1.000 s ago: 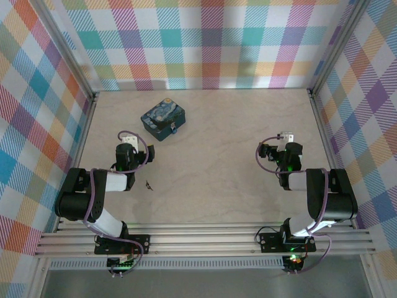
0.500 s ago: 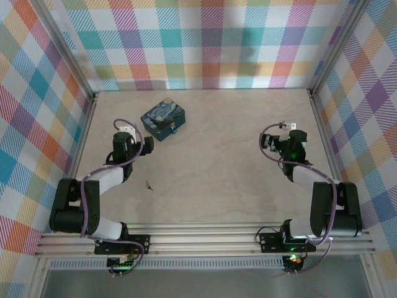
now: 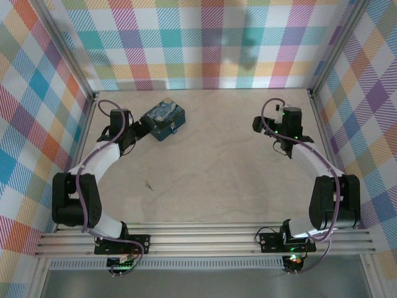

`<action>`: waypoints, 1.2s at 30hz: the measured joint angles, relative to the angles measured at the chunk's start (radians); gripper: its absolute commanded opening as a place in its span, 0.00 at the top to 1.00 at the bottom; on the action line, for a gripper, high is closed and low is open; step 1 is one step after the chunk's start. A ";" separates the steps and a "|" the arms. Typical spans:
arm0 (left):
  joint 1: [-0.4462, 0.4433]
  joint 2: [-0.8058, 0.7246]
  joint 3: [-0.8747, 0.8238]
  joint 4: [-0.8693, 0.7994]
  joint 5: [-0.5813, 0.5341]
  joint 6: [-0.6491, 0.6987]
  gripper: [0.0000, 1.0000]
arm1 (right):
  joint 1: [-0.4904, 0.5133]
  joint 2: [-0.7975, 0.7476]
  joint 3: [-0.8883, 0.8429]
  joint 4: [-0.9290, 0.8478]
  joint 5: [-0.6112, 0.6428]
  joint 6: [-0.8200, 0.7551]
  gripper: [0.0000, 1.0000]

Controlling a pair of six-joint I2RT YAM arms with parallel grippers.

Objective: Unlock a padlock with a key

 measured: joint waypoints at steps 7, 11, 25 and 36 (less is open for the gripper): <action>0.001 0.207 0.103 -0.023 0.137 -0.101 0.43 | 0.147 0.137 0.112 -0.118 -0.034 0.040 0.02; 0.001 0.256 0.117 -0.029 0.198 -0.113 0.53 | 0.206 0.221 0.215 -0.150 -0.086 0.049 0.03; 0.004 0.055 -0.075 -0.183 0.213 -0.047 0.56 | 0.392 0.635 0.811 -0.284 -0.140 0.074 0.04; 0.096 -0.018 -0.092 -0.197 0.245 -0.086 0.45 | 0.438 1.132 1.530 -0.477 -0.144 0.103 0.09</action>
